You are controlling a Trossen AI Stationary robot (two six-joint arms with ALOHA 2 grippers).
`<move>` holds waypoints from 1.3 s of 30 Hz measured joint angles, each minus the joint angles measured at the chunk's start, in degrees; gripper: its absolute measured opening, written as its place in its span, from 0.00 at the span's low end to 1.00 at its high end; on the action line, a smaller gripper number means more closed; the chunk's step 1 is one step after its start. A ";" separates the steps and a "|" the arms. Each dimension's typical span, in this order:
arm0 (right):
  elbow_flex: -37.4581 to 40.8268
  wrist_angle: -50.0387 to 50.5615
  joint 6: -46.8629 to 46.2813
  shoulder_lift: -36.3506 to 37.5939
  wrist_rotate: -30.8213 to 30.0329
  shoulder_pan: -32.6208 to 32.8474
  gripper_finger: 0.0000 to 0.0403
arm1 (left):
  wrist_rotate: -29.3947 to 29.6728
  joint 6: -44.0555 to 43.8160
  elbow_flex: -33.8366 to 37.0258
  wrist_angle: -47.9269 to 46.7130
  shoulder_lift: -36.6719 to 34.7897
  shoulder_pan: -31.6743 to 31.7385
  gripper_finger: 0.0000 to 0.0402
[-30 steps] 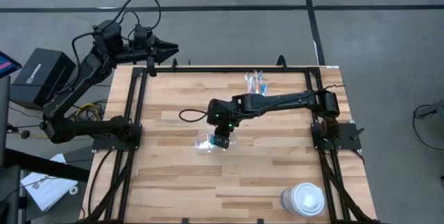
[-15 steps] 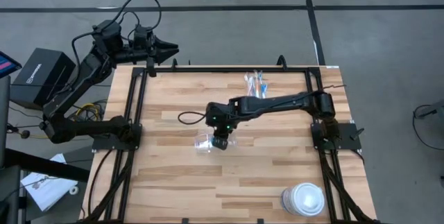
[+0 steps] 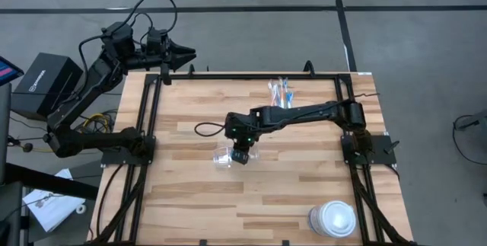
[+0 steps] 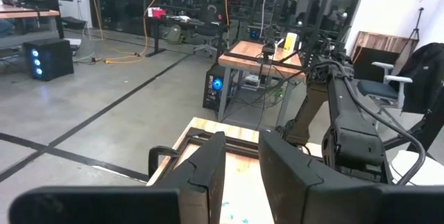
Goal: Pick & Place toothbrushing station
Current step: Put the blue mouthwash into the transparent organizer
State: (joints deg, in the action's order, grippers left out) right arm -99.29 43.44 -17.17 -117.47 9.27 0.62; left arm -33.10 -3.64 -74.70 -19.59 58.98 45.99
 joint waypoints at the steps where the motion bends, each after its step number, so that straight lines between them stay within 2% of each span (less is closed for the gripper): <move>1: 0.00 -0.22 0.04 0.00 -0.24 0.02 0.21 | -0.01 0.00 0.00 0.00 0.00 -0.01 0.20; 16: 0.02 -0.72 0.17 0.00 -1.70 -0.44 0.21 | -0.05 0.00 0.00 0.43 0.00 -0.01 0.20; 32: 0.02 -0.63 0.63 0.00 -0.16 -0.45 0.21 | -0.83 -0.02 0.00 0.54 0.00 -0.01 0.20; 39: 0.04 -0.61 1.29 0.00 0.04 -0.31 0.28 | -0.83 -0.01 0.00 0.59 0.00 0.01 0.20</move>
State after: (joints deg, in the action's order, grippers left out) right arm -99.24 42.83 -15.88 -117.47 9.31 0.32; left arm -33.93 -3.65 -74.70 -19.00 58.98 46.00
